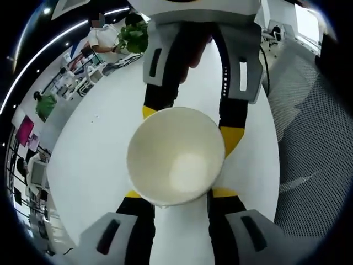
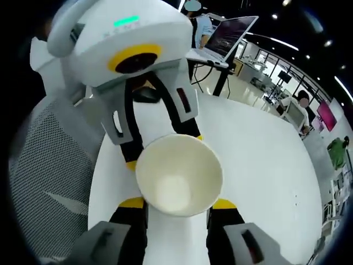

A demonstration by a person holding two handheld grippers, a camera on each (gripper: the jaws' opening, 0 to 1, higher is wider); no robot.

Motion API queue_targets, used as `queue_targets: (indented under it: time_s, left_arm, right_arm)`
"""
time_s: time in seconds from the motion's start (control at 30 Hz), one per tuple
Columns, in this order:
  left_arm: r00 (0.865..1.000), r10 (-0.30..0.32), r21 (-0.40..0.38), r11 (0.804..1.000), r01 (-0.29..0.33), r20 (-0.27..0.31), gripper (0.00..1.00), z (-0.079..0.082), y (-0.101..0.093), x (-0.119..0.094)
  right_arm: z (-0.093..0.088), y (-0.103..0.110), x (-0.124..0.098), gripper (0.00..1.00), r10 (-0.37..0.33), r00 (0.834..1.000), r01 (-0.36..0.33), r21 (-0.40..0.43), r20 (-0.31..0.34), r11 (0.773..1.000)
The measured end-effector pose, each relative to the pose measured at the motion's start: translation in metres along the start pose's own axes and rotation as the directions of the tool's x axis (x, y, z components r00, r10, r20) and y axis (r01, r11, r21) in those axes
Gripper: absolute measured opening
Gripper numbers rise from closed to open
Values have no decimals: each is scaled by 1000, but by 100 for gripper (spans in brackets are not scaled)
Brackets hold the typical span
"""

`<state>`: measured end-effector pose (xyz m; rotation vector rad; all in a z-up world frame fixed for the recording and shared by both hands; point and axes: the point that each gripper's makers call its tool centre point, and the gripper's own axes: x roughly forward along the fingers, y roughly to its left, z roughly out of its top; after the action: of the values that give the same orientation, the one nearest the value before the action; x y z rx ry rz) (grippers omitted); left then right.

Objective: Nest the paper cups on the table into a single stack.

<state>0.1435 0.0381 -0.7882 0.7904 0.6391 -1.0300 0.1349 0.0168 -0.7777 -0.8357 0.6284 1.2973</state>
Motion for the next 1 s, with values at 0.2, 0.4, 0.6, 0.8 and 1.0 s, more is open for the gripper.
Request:
queue_targets:
  time_s: [0.2,0.4,0.6,0.8,1.0]
  left_arm:
    - [1000,16,-1,1000,-16,7,36,8,22,4]
    - [1000,18,-7,1000,-18,12,36,15,39,15]
    - [1000,10,-9,1000,-10,10,36,22,53,29]
    - [1000,3,-10,1000,-3,7,35,27,71,45]
    - [1000,-2,-16,1000,2,5,35,33,80,50]
  right_arm:
    - [1,-24,-2,40,-20,1000,20,-8,0,1000]
    - [-5,-44,-3,39,-32,999,32,9,0,999]
    - [-17,-66,1,39,-40,999,40,57,-1,998]
    - [-27,-87,6,39,-45,999,45,77,-6,996]
    - [-36,-102,10,39,-50,999,50,106,-11,993]
